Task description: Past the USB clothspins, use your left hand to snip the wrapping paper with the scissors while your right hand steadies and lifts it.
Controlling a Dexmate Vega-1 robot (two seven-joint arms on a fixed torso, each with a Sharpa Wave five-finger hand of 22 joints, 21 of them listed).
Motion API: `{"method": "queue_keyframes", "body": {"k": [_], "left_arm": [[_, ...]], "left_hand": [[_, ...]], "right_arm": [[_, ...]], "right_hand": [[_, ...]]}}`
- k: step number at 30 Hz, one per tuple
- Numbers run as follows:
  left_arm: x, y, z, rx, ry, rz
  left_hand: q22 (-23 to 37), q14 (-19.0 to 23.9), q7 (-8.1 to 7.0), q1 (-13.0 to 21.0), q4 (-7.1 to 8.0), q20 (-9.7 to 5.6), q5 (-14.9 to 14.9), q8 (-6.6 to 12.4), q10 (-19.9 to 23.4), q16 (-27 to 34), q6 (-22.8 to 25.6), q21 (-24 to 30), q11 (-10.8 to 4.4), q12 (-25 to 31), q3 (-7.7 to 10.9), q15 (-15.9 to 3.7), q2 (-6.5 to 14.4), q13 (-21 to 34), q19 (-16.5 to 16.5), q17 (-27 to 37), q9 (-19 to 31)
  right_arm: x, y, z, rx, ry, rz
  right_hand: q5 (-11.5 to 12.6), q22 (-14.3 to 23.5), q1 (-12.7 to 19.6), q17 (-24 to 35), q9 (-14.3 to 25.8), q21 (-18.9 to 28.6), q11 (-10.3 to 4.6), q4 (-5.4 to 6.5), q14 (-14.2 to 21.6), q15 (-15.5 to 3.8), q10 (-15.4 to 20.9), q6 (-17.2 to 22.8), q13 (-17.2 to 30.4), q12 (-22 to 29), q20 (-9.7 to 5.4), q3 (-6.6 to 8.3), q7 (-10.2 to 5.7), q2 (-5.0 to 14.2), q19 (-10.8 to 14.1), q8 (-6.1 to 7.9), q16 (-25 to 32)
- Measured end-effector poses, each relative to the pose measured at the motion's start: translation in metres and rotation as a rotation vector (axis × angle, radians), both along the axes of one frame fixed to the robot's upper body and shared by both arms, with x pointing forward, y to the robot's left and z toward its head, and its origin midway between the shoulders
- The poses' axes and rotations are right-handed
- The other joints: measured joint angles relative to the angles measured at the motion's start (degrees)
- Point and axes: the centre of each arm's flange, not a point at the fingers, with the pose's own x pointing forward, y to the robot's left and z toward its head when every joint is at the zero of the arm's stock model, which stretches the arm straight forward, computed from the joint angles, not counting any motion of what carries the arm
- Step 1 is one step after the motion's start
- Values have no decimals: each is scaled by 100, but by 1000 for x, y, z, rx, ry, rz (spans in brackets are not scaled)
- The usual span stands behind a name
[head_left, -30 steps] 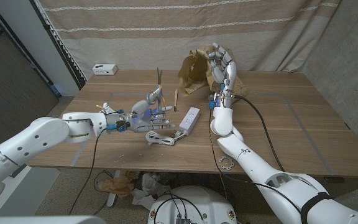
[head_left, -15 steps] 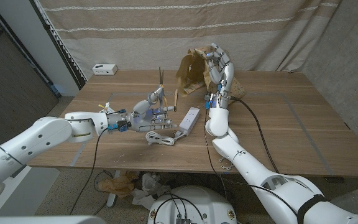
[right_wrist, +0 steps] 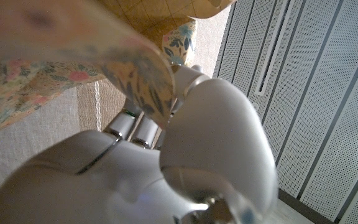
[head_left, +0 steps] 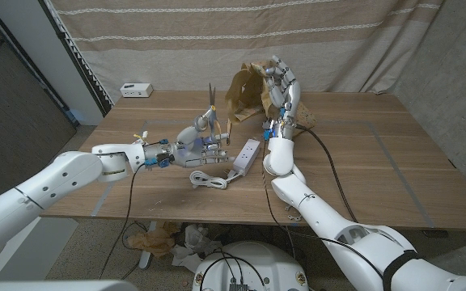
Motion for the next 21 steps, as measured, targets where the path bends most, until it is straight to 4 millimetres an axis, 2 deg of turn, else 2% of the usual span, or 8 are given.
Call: {"method": "queue_keyframes", "body": {"k": [12, 21], "left_arm": [[16, -7, 1, -34, 8, -42], [16, -12, 1, -37, 3, -113]], "left_hand": [[0, 0, 0, -7, 0, 45, 0, -1, 0, 0, 0, 0, 0, 0, 0, 0, -7, 0, 4, -1, 0], [1, 0, 0, -6, -1, 45, 0, -1, 0, 0, 0, 0, 0, 0, 0, 0, -6, 0, 4, -1, -1]], "right_arm": [[2, 2, 2, 3, 16, 25], [13, 4, 1, -6, 39, 16]], "right_hand": [[-6, 1, 0, 0, -27, 0, 0, -1, 0, 0, 0, 0, 0, -22, 32, 1, 0, 0, -31, 0, 0], [-11, 1, 0, 0, -27, 0, 0, -1, 0, 0, -1, 0, 1, -21, 32, 1, 0, 0, -31, 0, 0]]}}
